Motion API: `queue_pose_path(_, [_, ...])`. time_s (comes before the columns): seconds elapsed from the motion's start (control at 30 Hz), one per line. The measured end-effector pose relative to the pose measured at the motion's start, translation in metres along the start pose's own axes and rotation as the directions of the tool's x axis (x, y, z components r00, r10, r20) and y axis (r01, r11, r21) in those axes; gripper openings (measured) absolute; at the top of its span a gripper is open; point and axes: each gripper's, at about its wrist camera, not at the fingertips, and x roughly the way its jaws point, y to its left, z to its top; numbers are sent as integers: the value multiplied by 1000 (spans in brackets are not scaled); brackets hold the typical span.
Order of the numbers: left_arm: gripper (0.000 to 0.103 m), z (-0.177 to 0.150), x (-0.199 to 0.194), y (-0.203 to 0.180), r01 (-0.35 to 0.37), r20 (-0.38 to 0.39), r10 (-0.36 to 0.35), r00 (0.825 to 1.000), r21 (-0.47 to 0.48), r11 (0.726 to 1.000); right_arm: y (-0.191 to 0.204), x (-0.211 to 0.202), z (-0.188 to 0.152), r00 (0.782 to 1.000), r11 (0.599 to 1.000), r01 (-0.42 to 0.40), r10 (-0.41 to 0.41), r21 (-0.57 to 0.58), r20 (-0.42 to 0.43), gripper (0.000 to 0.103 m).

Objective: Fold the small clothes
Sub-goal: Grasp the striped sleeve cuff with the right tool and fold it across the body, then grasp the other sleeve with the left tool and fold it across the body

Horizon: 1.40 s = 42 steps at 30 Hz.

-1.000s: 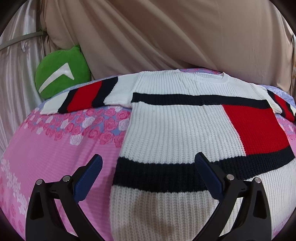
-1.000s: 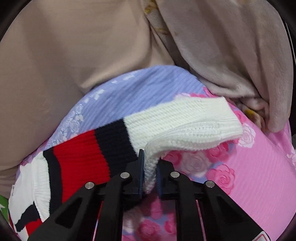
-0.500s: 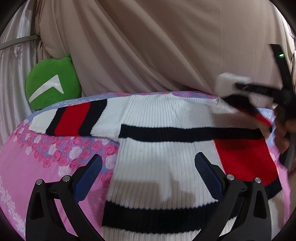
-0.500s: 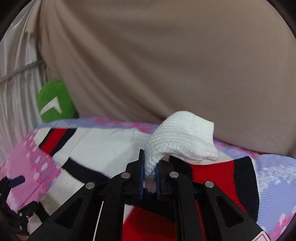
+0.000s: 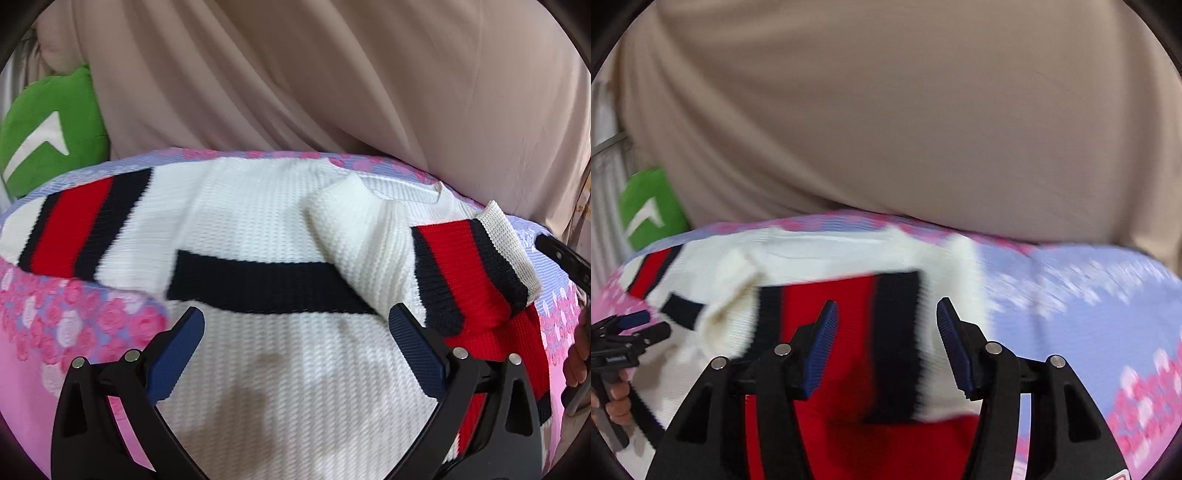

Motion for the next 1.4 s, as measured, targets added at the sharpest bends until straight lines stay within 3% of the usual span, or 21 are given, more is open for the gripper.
queue_pose_path(0.1, [98,4,15,-24,9,-15,-9,1000,36,999,-38,-4,-18,999,996,40,-37,83,-35,55])
queue_pose_path(0.17, [98,6,25,-44,3,-19,-2,1000,84,996,-42,-1,-27,997,994,69,-65,82,-52,55])
queue_pose_path(0.3, [98,11,48,-58,-119,-12,122,993,146,982,-38,12,-33,992,993,108,-104,53,-76,55])
queue_pose_path(0.37, [98,20,48,-37,-189,29,187,982,94,977,-34,17,-35,990,992,121,-119,32,-78,56])
queue_pose_path(0.43, [98,28,39,5,-203,43,204,978,-32,979,-34,21,-39,989,992,126,-124,18,-79,58])
queue_pose_path(0.53, [96,29,23,57,-163,35,173,984,-196,967,-35,23,-34,991,994,107,-105,30,-77,59])
queue_pose_path(0.63, [96,25,18,71,-56,7,59,998,-228,972,-30,28,-21,995,996,75,-71,50,-73,60])
queue_pose_path(0.73, [98,19,29,64,20,-58,-33,998,-217,976,-25,44,-7,995,996,57,-50,70,-91,63])
queue_pose_path(0.87, [96,19,34,45,-35,-39,30,999,-136,990,-24,70,3,989,992,74,-60,103,-137,63])
queue_pose_path(0.9, [91,21,35,42,-27,-38,22,999,-124,992,-24,76,5,987,991,80,-64,109,-145,63])
queue_pose_path(0.97, [61,25,41,33,-23,-57,17,998,-102,995,-24,86,9,983,988,107,-88,112,-158,61])
queue_pose_path(1.0, [51,28,44,31,-26,-62,20,998,-86,996,-24,91,10,981,987,115,-95,112,-168,46])
queue_pose_path(1.03, [33,33,50,29,-21,-72,15,997,-71,997,-23,97,12,979,987,115,-93,115,-181,34])
queue_pose_path(1.07, [16,38,54,29,-36,-68,32,997,-63,997,-23,100,14,979,987,104,-80,122,-189,16])
queue_pose_path(1.1, [5,41,55,28,-48,-59,45,997,-56,997,-23,99,17,981,987,90,-66,132,-180,15])
queue_pose_path(1.2, [2,58,41,31,-19,9,20,1000,-59,998,-29,70,29,999,980,-5,13,201,-37,13])
queue_pose_path(1.27, [2,69,25,32,-18,88,23,996,-63,998,-43,48,30,996,957,-72,55,282,69,13])
queue_pose_path(1.33, [2,74,21,33,-18,112,26,993,-79,997,-55,53,24,999,949,-19,2,313,53,13])
queue_pose_path(1.4, [2,71,44,31,-65,65,68,996,-53,996,-65,87,10,995,949,78,-54,305,-87,13])
